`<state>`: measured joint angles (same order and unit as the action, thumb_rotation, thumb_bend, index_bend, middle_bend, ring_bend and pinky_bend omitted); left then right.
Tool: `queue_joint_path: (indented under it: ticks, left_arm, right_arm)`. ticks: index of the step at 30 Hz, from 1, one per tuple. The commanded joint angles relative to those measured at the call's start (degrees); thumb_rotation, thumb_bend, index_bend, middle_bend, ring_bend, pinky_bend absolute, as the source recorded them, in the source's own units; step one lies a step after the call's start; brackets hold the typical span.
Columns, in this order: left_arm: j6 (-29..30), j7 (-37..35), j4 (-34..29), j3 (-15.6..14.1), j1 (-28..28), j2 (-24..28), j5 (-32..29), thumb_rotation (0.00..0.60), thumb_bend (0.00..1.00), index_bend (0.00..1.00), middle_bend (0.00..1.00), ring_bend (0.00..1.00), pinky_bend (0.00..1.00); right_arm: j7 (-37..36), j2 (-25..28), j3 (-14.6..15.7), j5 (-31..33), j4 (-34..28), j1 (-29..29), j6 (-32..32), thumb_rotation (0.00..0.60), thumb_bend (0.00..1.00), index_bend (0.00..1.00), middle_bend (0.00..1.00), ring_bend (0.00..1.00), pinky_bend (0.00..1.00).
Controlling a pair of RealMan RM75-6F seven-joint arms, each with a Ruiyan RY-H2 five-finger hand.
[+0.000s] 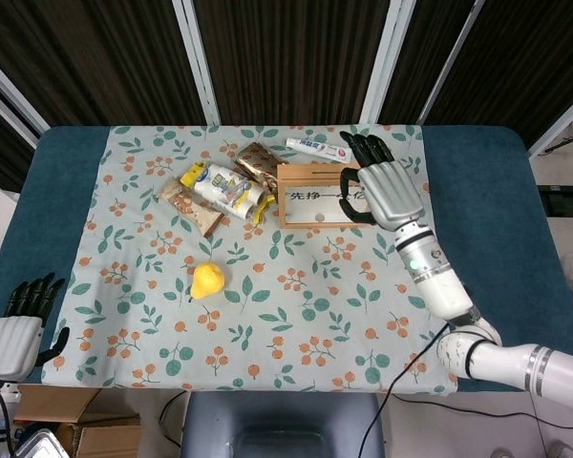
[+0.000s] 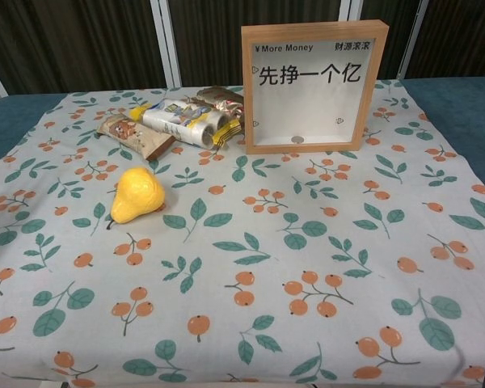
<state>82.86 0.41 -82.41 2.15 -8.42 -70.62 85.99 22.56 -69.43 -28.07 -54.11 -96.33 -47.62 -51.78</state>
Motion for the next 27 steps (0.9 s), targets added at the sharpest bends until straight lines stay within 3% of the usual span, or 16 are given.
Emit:
queue_joint_path:
  ticks: [1,8,14,27]
  left_arm:
    - [0.2,-0.1,0.0,0.0,0.1,0.1,0.0,0.6,0.41,0.0,0.0,0.0,0.0]
    - [0.0,-0.5,0.1,0.0,0.1,0.1,-0.1,0.6,0.41,0.0,0.0,0.0,0.0]
    - [-0.1,-0.9,0.6,0.0,0.2,0.2,-0.2,0.6,0.41,0.0,0.0,0.0,0.0]
    - [-0.8,-0.5,0.4,0.1,0.0,0.2,-0.7,0.6,0.41,0.0,0.0,0.0,0.0]
  right_arm:
    - [-1.9,1.2,-1.0,3.7,3.1,-3.2,5.3,0.6,0.54,0.78,0.13,0.0,0.0]
    - [-3.3,3.6,-0.4,8.1,6.1,-7.0,12.5,0.6,0.54,0.77,0.13,0.0,0.0]
    - [-4.7,5.3,1.8,13.4,11.1,-12.5,20.3,0.6,0.54,0.78,0.13,0.0,0.0]
    - [-9.7,3.6,7.0,16.7,20.3,-18.9,26.4,0.6,0.54,0.78,0.13,0.0,0.0]
